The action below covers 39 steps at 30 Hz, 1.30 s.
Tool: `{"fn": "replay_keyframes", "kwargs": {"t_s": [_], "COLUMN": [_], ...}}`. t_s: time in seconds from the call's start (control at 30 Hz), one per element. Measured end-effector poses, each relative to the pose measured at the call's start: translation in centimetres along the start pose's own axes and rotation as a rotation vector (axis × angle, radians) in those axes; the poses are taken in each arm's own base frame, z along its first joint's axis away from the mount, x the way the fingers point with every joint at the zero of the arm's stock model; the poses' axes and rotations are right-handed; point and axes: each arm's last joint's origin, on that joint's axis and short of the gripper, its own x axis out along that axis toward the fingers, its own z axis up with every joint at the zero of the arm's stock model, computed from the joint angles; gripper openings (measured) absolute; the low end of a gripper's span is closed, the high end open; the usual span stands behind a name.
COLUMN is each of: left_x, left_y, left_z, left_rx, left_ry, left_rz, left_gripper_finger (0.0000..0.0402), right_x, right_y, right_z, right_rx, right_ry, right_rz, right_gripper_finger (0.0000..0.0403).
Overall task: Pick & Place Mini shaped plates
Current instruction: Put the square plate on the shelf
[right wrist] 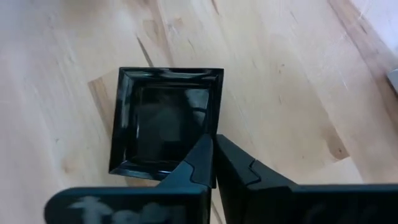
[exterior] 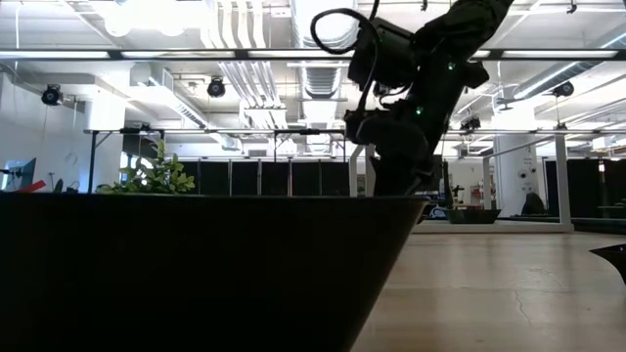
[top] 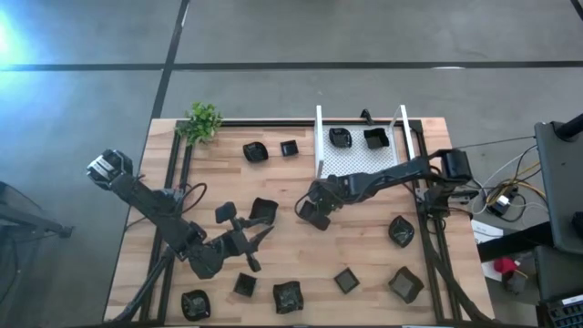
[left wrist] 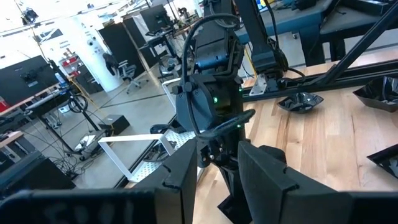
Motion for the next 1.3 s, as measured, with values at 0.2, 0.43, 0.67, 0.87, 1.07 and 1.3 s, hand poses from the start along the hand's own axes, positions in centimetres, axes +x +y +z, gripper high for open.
{"fn": "replay_keyframes", "kwargs": {"t_s": [0.2, 0.43, 0.67, 0.87, 1.07, 1.3], "left_x": [0.0, 0.0, 0.0, 0.0, 0.0, 0.0], "left_y": [0.0, 0.0, 0.0, 0.0, 0.0, 0.0], "left_z": [0.0, -0.1, -0.1, -0.1, -0.1, -0.1], "left_rx": [0.001, 0.007, 0.012, 0.006, -0.011, -0.012], "left_ry": [0.0, 0.003, 0.006, 0.006, 0.006, 0.006], "left_rz": [0.0, 0.0, 0.0, 0.0, 0.0, 0.0], "left_gripper_finger": [0.0113, 0.0113, 0.0113, 0.0113, 0.0113, 0.0113], "right_x": [-1.5, -4.3, -8.3, -11.4, -11.8, -10.1], "right_y": [0.0, -0.5, -2.0, -5.1, -9.5, -13.2], "right_z": [0.2, 0.1, -0.7, -0.8, -1.1, -2.2], "right_rx": [-0.004, -0.001, 0.043, 0.228, 0.478, 0.594], "right_ry": [-0.015, -0.021, -0.015, -0.053, -0.048, 0.025], "right_rz": [0.006, -0.03, -0.175, -0.312, -0.404, -0.492], "right_gripper_finger": [0.0008, 0.0007, 0.0008, 0.0008, 0.0008, 0.0008]}}
